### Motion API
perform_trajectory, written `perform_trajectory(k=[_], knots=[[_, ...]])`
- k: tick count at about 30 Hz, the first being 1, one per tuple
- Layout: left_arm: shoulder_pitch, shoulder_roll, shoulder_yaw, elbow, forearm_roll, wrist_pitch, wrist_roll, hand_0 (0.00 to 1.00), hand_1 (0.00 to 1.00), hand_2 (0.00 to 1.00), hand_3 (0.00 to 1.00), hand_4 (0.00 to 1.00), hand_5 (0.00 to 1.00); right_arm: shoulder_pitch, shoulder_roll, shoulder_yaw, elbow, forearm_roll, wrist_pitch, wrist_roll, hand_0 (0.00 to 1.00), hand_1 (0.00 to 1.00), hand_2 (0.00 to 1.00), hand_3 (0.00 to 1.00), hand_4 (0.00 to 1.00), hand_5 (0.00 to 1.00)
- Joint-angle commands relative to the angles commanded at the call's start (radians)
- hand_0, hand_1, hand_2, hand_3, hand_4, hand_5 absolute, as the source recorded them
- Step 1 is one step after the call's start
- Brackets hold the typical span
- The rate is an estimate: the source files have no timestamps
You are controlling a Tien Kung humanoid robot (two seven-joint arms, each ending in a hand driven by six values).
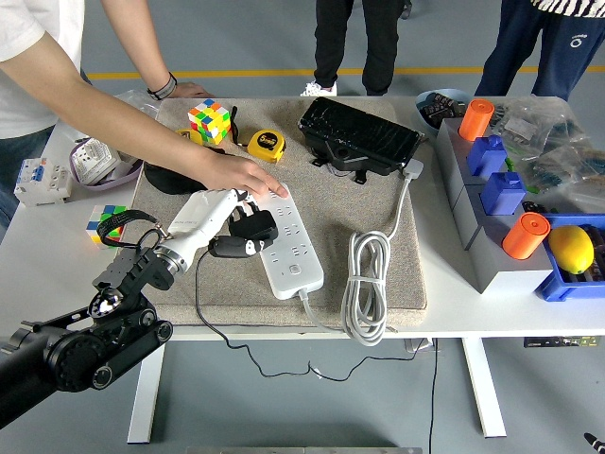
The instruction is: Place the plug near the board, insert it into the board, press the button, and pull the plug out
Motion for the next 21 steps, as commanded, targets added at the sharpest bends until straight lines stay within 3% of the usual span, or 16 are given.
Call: perform_trajectory(k=[12, 21], knots=[[0.008, 0.017, -0.056, -0.013, -0.004, 0.023, -0.066, 0.221, 0.326, 0.318, 0.488, 0.753, 0.180, -0.001, 0.003, 0.007, -0.001, -0.001, 0.000, 0.000, 0.600, 0.613, 0.600, 0.551, 0.949, 0.374], [0.020, 0.038, -0.126, 0.017, 0.037, 0.016, -0.058, 0.228, 0.332, 0.327, 0.492, 0.764, 0.179, -0.001, 0.005, 0.006, -0.001, -0.001, 0.000, 0.000, 0.600, 0.610, 0.599, 0.550, 0.948, 0.371]])
